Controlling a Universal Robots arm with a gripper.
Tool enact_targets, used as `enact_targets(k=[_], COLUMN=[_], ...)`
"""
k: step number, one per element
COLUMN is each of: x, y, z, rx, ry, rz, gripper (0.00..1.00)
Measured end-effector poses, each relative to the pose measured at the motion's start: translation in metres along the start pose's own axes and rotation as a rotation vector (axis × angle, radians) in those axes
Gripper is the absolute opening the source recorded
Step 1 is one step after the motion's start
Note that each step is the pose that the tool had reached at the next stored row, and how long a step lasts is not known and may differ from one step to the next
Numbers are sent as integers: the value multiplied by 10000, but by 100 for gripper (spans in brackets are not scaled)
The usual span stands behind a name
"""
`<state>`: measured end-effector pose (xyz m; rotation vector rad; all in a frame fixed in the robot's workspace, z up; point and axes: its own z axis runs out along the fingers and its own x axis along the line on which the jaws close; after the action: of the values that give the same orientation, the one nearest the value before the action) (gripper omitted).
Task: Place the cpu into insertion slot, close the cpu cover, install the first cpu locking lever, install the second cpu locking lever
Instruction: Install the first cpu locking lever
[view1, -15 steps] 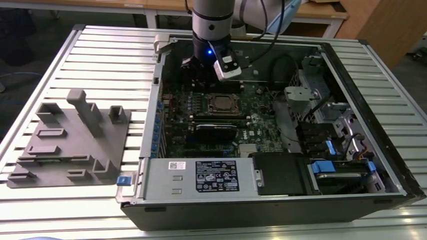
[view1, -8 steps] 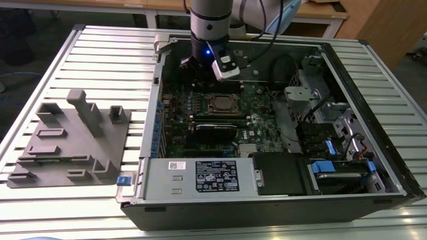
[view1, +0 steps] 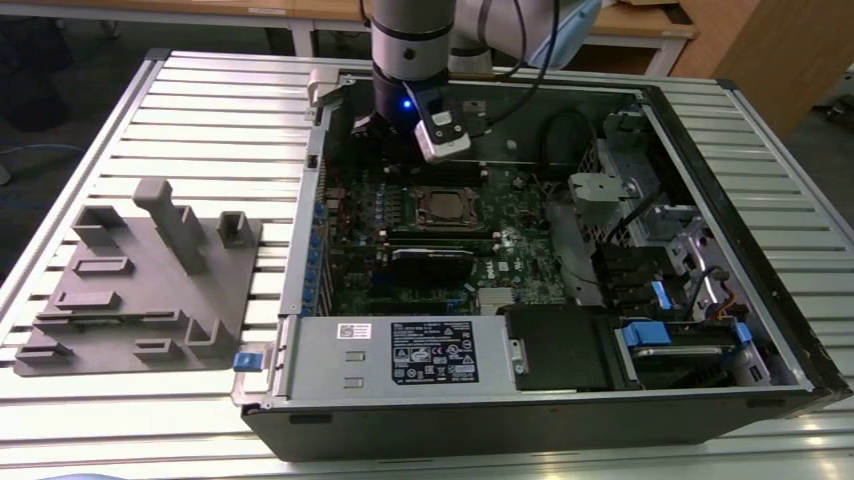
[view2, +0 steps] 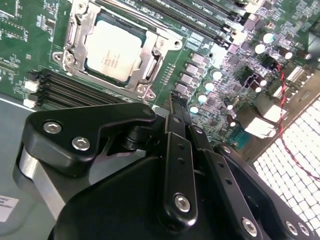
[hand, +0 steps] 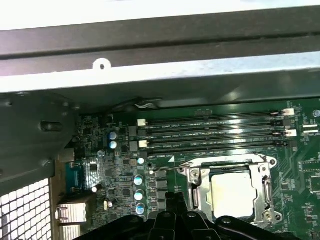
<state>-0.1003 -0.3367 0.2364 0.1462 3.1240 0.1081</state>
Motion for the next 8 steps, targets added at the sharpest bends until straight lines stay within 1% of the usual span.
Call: enact_targets(k=[3, 6, 7, 8], x=[35, 49, 52, 54], y=[-3, -4, -5, -6], z=[1, 0, 0, 0], rx=[-1, -1, -34, -101], ry=[-1, 1, 3, 5], rz=[0, 0, -1, 0], gripper=[11, 11, 11, 11])
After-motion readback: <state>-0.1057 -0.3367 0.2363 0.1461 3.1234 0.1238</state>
